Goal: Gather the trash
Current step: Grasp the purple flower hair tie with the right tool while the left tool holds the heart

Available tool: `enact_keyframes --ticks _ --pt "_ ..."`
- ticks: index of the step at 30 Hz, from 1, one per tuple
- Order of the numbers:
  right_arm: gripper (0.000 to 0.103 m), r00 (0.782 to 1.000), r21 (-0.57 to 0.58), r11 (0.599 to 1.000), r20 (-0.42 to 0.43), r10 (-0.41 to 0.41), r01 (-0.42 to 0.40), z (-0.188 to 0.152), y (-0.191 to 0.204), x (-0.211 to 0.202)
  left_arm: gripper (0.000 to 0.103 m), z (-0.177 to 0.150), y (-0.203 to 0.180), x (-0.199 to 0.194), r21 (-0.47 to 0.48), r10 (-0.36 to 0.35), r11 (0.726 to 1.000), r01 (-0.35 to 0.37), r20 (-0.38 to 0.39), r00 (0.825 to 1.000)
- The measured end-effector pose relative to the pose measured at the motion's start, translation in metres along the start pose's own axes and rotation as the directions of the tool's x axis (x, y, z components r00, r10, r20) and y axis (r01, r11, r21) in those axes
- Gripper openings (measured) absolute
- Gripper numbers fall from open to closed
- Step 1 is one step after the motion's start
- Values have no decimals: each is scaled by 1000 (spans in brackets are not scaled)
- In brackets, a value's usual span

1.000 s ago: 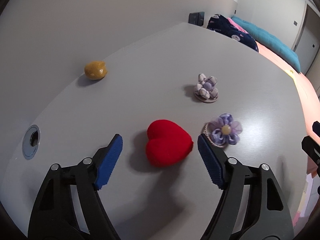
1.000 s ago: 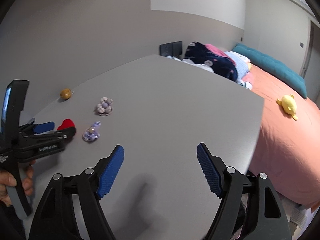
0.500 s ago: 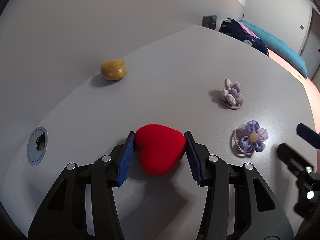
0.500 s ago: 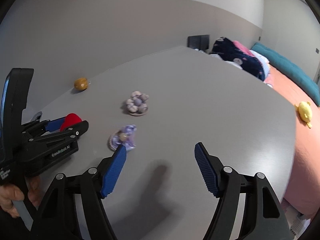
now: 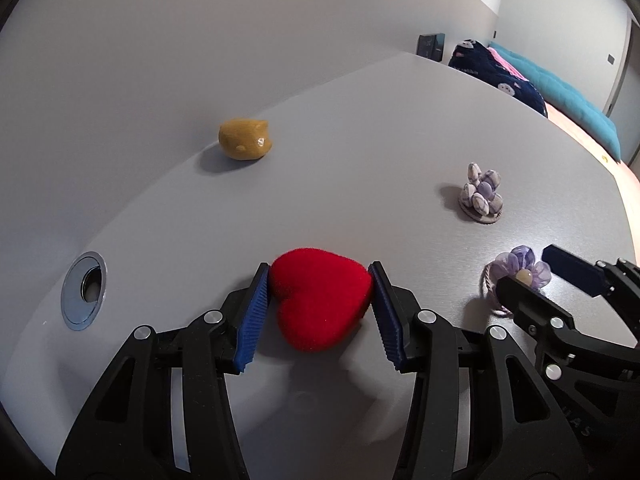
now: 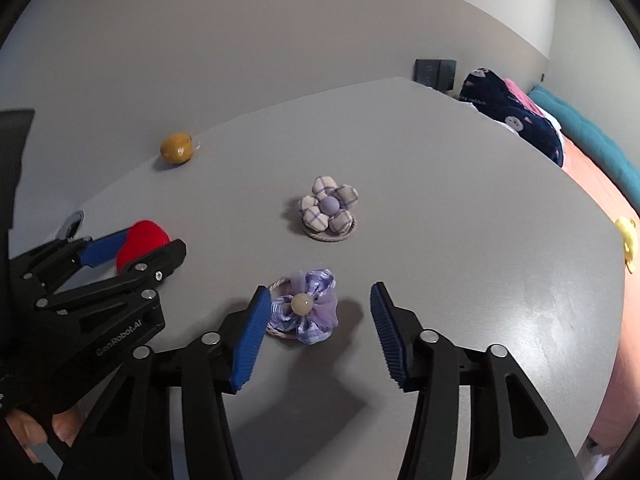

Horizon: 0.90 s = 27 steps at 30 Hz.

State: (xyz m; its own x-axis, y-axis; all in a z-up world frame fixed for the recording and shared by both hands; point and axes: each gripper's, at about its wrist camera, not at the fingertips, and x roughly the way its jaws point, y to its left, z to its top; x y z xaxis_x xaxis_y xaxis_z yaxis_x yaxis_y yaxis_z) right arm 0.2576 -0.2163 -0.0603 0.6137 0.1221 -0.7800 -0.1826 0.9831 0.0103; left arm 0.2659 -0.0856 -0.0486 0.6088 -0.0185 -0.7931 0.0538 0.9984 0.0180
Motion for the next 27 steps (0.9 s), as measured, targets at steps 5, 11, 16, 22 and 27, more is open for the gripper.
enact_keyframes --ticks 5,11,16,22,27 --pt "19 1000 5 1000 -1 11 -11 -4 -5 -4 48 0 -1 0 3 2 1000 -2 1 1000" --pt "18 999 29 999 16 30 -30 -7 -18 -20 48 -1 -8 -6 19 -10 1000 10 7 1000" --pt "18 999 43 999 27 27 -29 -9 -33 -36 48 -4 -23 -13 46 -22 999 22 1 1000" --pt "18 999 68 998 47 13 -17 -17 -54 -54 48 -1 -40 -35 75 -29 997 27 29 999" --pt "19 998 99 995 67 -4 -3 -28 -77 -75 48 -2 -61 -49 100 -47 994 44 33 998"
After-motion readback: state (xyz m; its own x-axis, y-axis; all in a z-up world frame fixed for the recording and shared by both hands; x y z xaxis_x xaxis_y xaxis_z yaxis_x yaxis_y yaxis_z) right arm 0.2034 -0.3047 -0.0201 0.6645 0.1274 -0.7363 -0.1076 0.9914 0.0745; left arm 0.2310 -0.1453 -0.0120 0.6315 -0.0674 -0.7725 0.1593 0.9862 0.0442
